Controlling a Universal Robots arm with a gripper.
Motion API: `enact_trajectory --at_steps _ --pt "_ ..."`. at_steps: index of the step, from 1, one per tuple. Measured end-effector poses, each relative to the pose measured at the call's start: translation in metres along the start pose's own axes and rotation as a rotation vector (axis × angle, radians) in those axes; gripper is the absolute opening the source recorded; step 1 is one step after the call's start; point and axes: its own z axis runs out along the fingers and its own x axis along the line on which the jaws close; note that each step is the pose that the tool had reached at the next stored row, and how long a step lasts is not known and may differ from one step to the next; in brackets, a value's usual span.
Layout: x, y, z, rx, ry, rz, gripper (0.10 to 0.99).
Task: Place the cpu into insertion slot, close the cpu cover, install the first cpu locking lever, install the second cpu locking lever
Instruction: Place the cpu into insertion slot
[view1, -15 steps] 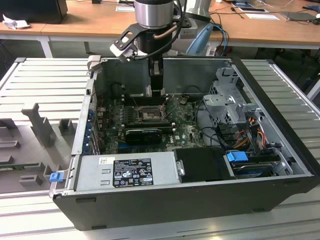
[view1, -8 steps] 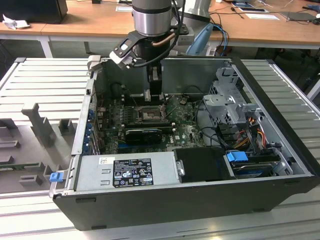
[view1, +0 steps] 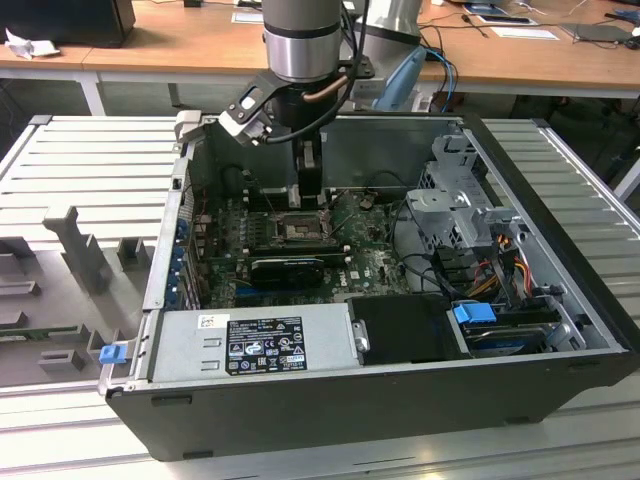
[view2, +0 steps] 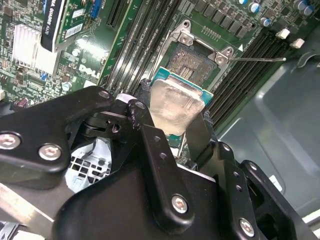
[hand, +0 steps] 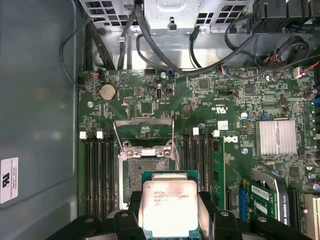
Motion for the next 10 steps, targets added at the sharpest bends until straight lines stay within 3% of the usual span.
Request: enact_trajectory --at_steps 4,10 --pt "-0.0002 -0.0011 0.0073 0.0 0.0 0.0 0.525" --pt "-0.0005 -0.0034 0.0245 0.0 0.0005 -0.007 0.525"
